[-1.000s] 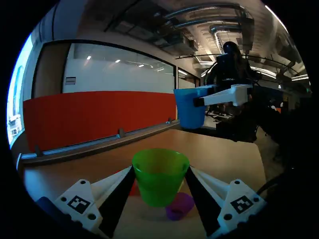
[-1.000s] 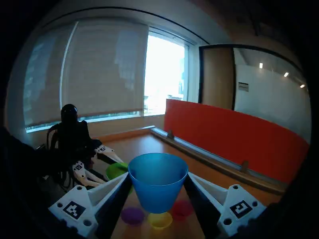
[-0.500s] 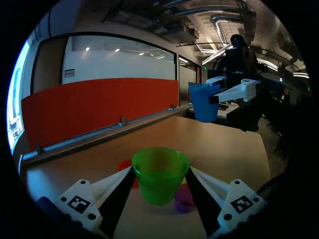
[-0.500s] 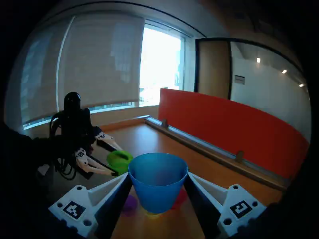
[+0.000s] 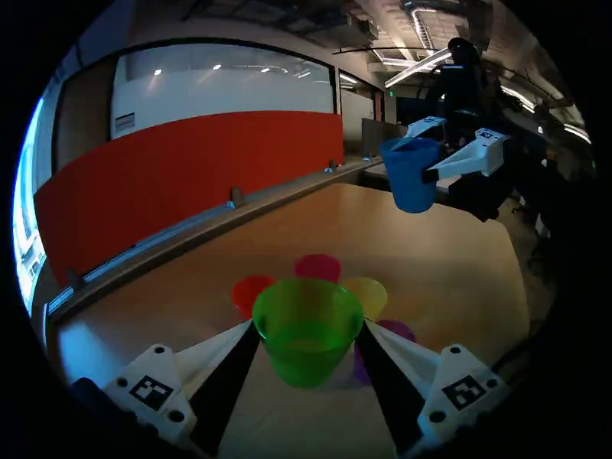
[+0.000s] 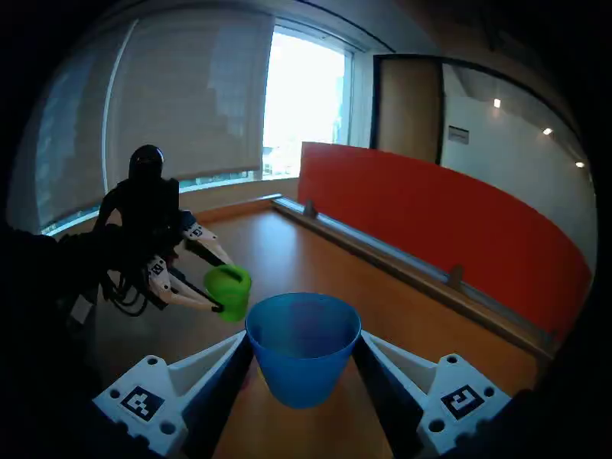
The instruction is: Pour water
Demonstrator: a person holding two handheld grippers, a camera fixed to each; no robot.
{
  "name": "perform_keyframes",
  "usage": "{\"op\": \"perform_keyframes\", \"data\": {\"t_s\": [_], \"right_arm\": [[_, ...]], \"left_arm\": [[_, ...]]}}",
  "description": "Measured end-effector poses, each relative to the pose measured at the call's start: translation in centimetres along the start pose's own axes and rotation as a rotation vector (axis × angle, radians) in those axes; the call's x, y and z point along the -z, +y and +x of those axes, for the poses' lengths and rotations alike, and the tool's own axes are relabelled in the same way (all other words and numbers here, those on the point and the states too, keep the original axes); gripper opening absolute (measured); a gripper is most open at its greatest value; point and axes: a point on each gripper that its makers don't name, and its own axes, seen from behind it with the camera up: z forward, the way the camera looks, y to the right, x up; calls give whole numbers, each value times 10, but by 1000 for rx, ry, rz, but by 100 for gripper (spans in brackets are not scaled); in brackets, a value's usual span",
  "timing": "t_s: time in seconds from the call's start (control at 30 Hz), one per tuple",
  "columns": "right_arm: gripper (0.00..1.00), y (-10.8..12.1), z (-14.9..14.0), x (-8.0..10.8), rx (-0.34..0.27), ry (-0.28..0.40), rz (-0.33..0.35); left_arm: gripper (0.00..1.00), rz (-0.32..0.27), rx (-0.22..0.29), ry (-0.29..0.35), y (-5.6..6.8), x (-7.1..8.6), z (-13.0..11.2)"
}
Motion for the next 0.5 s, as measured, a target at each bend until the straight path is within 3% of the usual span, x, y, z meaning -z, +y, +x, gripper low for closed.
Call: {"op": "perform_keyframes", "data": {"t_s": [0.5], "right_arm": [[89,5,-20,-5,4,-45,-6]], "left_arm": [[86,-21,-1,-169,-8,-22,-51]]}}
